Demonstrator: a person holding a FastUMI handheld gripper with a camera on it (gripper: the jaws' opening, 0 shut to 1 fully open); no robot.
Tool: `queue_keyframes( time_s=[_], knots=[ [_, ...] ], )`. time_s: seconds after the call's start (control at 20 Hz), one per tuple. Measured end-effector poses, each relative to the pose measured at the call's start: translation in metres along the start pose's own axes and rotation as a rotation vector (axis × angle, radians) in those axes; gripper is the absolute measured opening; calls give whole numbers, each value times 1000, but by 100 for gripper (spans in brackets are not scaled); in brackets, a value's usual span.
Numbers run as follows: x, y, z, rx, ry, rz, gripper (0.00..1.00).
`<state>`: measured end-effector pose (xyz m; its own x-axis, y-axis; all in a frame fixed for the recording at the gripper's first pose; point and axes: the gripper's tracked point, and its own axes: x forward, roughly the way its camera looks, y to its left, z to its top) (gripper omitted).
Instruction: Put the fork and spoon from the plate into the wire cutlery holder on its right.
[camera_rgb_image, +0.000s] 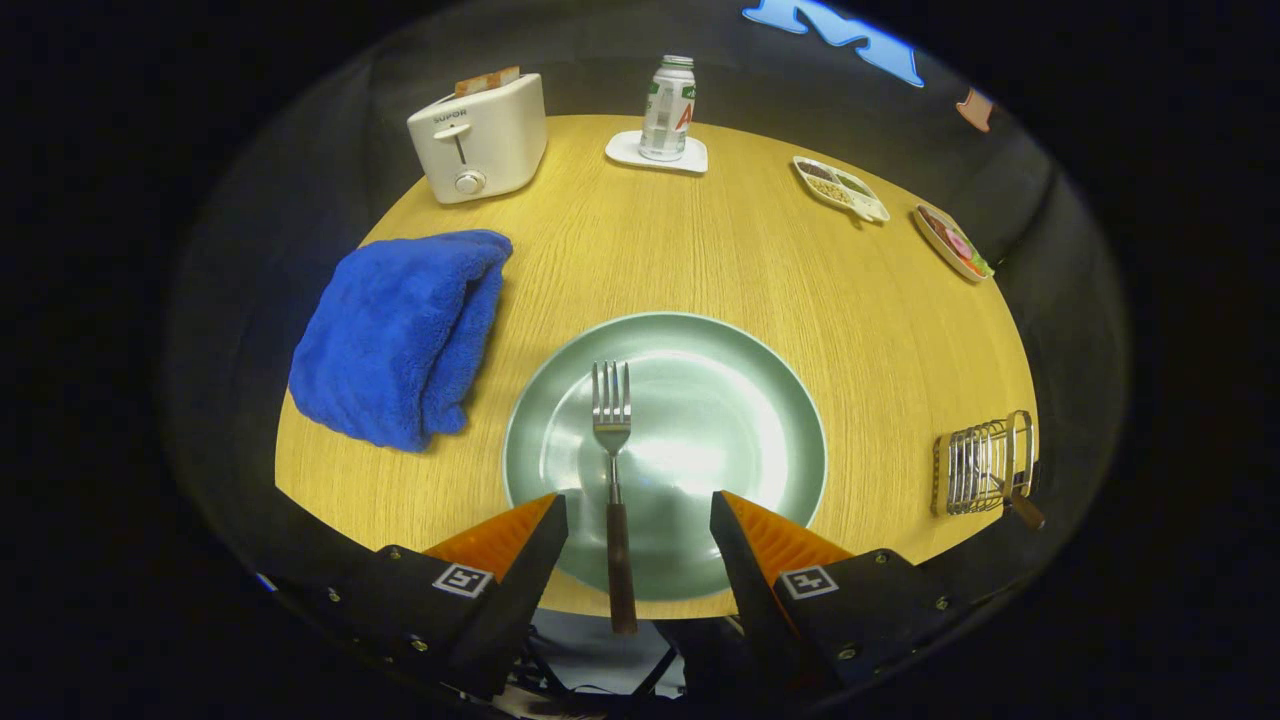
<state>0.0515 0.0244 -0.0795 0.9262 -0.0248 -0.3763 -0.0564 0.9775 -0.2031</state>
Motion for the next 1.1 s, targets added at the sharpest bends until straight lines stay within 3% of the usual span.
queue_keyframes(
  time_s=[0.25,0.4,0.55,0.6,0.7,0.85,0.9,1.0,1.05,1.1],
  knots=[
    [20,1,-6,-3,40,13,89],
    [28,2,-11,-7,61,30,77],
    [34,2,-18,0,80,35,77],
    [35,1,-20,4,86,35,70],
    [37,6,-20,25,84,64,68],
    [37,8,-21,22,86,73,51],
    [35,8,-19,8,80,67,17],
    [41,13,-18,-4,45,83,14],
    [37,13,-17,-23,40,77,3],
    [38,12,-16,-38,31,64,3]
  ],
)
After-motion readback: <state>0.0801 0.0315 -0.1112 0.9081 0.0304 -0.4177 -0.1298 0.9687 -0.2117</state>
